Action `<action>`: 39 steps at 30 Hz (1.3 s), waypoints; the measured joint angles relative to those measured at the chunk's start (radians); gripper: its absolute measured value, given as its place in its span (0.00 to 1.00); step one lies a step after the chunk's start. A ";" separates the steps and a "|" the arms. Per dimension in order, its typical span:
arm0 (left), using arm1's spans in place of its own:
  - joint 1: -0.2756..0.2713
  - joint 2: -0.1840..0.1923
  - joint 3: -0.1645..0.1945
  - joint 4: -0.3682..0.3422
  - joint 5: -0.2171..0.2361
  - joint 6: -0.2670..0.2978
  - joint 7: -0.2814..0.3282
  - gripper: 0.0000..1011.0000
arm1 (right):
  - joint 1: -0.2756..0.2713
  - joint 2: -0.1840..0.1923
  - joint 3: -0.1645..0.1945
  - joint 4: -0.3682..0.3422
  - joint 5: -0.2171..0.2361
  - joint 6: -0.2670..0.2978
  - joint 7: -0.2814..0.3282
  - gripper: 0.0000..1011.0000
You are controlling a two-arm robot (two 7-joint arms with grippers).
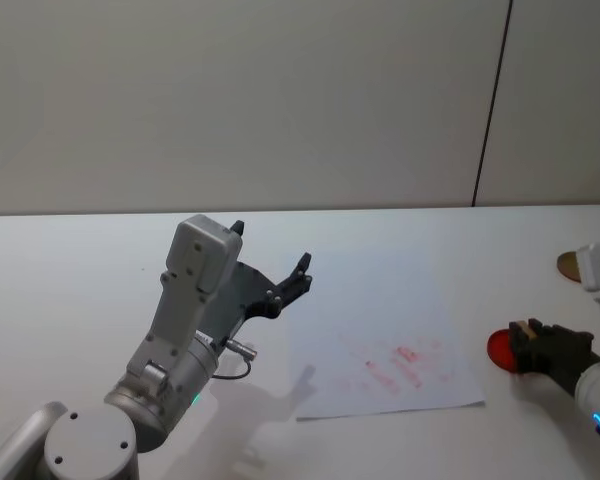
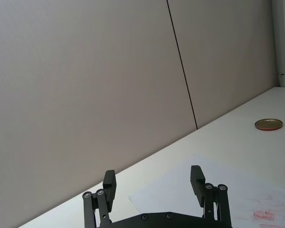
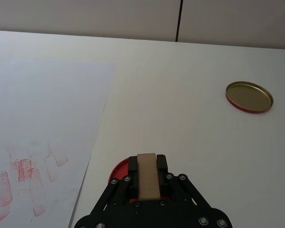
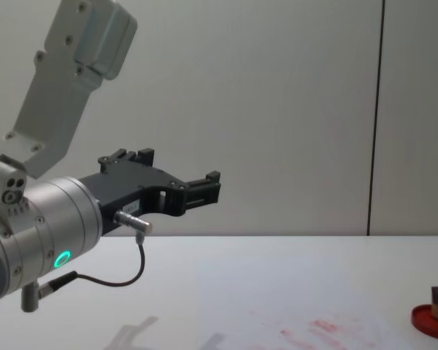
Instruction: Use the one hand to pick up the stamp and affix it onto the A4 paper.
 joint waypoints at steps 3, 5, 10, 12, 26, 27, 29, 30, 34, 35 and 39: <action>0.000 0.000 0.000 0.000 0.000 0.000 0.000 0.98 | 0.001 -0.002 0.000 0.008 0.005 0.000 0.002 0.21; 0.000 0.000 0.000 0.000 0.000 0.000 0.000 0.98 | 0.002 -0.004 0.000 0.012 0.008 0.000 0.003 0.21; 0.000 0.000 0.000 0.000 0.000 0.000 0.000 0.98 | 0.002 -0.005 0.001 0.016 0.013 0.000 0.006 0.21; 0.000 0.000 0.000 0.000 0.000 0.000 0.000 0.98 | 0.001 -0.005 0.001 0.016 0.013 0.000 0.006 0.21; 0.000 0.000 0.000 0.000 0.000 0.000 0.000 0.98 | -0.005 -0.001 0.004 -0.055 -0.001 -0.021 0.008 0.21; 0.000 0.000 0.000 0.000 0.000 0.000 0.000 0.98 | -0.002 0.000 0.005 -0.070 -0.005 -0.025 0.008 0.21; 0.000 0.000 0.000 0.000 0.000 0.000 0.000 0.98 | 0.000 0.000 0.006 -0.083 -0.010 -0.030 0.009 0.21; 0.000 0.000 0.000 0.000 0.000 0.000 0.000 0.98 | 0.002 0.000 0.006 -0.089 -0.013 -0.033 0.010 0.21; 0.000 0.000 0.000 0.000 0.000 0.000 0.000 0.98 | 0.015 -0.002 0.006 -0.120 -0.026 -0.049 0.024 0.21; 0.000 0.000 0.000 0.000 0.000 0.000 0.000 0.98 | 0.017 -0.003 0.006 -0.123 -0.027 -0.051 0.026 0.21; 0.000 0.000 0.000 0.000 0.000 0.000 0.000 0.98 | 0.030 -0.010 0.001 -0.129 -0.034 -0.057 0.045 0.21</action>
